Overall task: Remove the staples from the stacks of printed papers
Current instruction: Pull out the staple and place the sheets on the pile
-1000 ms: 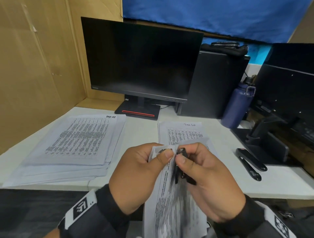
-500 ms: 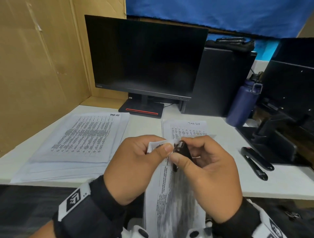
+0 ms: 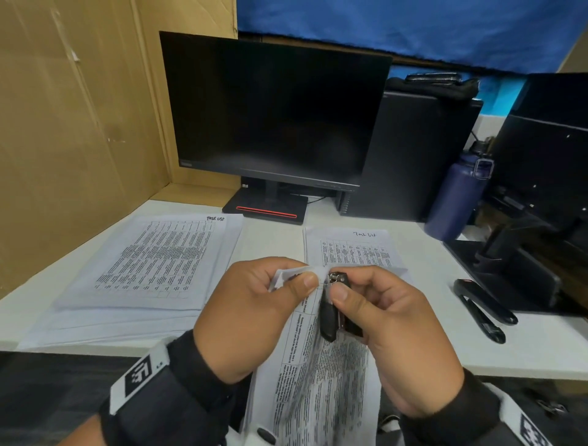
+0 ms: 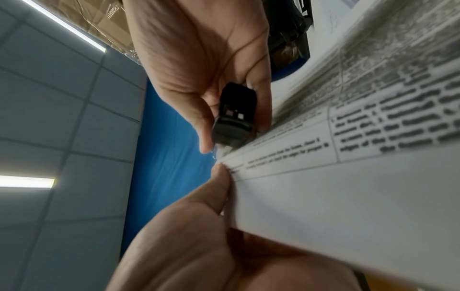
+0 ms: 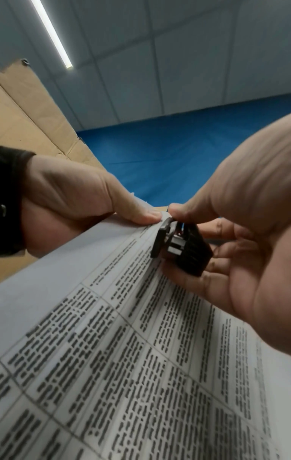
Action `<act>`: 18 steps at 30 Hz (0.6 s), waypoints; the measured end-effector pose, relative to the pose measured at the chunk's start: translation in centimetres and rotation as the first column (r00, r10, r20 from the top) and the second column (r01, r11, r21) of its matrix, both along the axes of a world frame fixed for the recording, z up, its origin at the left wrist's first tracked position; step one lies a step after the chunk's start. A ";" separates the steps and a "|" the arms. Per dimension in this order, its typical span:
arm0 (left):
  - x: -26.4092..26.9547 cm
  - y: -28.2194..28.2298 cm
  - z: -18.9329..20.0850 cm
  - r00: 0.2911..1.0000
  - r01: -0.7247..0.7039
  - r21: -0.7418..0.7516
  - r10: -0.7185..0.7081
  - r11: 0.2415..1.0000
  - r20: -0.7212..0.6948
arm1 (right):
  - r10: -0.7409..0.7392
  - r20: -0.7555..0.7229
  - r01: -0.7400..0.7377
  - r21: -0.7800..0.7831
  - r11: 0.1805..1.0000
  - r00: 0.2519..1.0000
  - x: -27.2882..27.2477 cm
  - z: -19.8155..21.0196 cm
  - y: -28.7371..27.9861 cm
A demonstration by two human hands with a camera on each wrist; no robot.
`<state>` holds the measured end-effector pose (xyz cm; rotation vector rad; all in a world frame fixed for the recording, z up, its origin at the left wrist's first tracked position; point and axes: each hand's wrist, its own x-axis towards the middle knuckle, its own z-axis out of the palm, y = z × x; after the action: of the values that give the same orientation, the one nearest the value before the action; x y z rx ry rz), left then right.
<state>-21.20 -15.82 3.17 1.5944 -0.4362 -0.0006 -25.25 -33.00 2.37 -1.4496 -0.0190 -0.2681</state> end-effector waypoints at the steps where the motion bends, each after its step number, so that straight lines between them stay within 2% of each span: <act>1: 0.1 0.0 -0.1 1.000 0.001 0.000 -0.001 1.000 -0.009 | 0.011 -0.029 -0.010 0.022 1.000 1.000 0.1 -0.1 0.0; 7: 0.7 -0.2 -0.7 0.999 0.000 -0.003 0.000 1.000 -0.054 | 0.128 -0.197 -0.096 0.164 0.982 0.972 0.4 -0.4 -0.1; 12: 1.0 -0.2 -1.5 0.999 -0.028 0.033 0.030 0.999 -0.044 | 0.211 -0.253 -0.134 0.289 0.948 0.944 0.6 -0.5 -0.2; 13: 1.0 -0.3 -1.7 0.998 -0.035 0.043 0.038 0.998 -0.048 | 0.201 -0.256 -0.136 0.250 0.959 0.946 0.6 -0.4 -0.3; 15: 1.3 -0.4 -2.1 0.996 -0.069 0.072 0.072 0.995 -0.051 | 0.086 -0.220 -0.091 -0.011 0.996 0.972 0.7 -0.6 -0.5; 16: 1.5 -0.3 -2.3 0.995 -0.090 0.099 0.095 0.991 -0.041 | 0.013 -0.165 -0.043 -0.179 0.983 0.986 0.7 -0.6 -0.8; 18: 2.1 0.0 -2.5 0.989 -0.141 0.165 0.148 0.976 -0.030 | -0.072 -0.046 0.045 -0.440 0.897 0.996 0.8 -0.4 -1.7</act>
<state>-19.06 -15.79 0.69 1.7810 -0.2927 0.0419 -24.40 -34.75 1.98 -1.9117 0.0157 -0.2796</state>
